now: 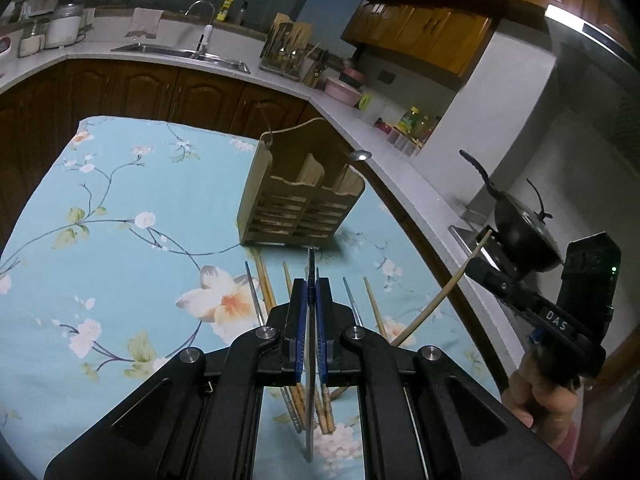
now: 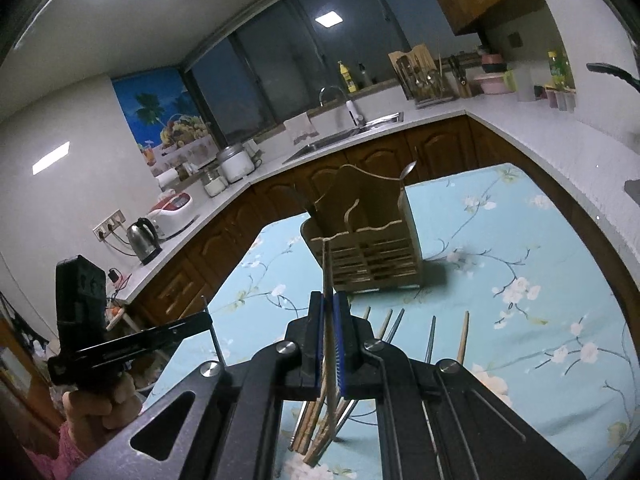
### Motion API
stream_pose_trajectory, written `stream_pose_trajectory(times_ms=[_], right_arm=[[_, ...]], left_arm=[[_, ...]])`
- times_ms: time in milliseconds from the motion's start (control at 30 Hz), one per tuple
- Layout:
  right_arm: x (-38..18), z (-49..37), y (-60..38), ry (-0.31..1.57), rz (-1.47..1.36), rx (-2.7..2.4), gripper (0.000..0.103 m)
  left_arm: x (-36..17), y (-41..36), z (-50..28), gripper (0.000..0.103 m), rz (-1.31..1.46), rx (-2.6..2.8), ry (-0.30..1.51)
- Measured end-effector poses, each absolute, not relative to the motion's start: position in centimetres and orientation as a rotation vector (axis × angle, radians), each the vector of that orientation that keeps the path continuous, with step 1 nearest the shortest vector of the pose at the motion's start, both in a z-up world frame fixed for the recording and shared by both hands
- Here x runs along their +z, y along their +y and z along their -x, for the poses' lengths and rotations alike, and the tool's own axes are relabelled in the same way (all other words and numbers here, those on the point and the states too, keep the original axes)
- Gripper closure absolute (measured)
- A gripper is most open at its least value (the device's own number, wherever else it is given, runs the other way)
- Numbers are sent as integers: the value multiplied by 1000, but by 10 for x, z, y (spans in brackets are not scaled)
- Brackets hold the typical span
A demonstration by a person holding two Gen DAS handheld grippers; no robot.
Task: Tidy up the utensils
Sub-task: 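Close the left tool on its chopstick while the right tool closes on its chopstick, lifting, then carry the chopstick in the left tool while the right tool carries its chopstick over the holder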
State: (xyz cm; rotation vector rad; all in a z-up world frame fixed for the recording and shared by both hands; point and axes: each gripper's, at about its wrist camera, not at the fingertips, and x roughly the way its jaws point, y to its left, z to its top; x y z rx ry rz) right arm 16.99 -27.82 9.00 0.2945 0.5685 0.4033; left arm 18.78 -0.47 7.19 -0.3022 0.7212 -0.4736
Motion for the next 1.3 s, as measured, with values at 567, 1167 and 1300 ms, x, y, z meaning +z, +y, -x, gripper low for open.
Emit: stream_pose_trajectory(times_ms=[567, 1167, 1300], right_arm=[[121, -188, -288, 493, -295, 400, 98], [189, -279, -308, 347, -289, 320, 98], [198, -306, -313, 327, -304, 296, 98]], left_arm=[[109, -2, -199, 99, 300, -472, 625], [197, -1, -277, 99, 280, -441, 421], [209, -4, -306, 99, 279, -412, 389]])
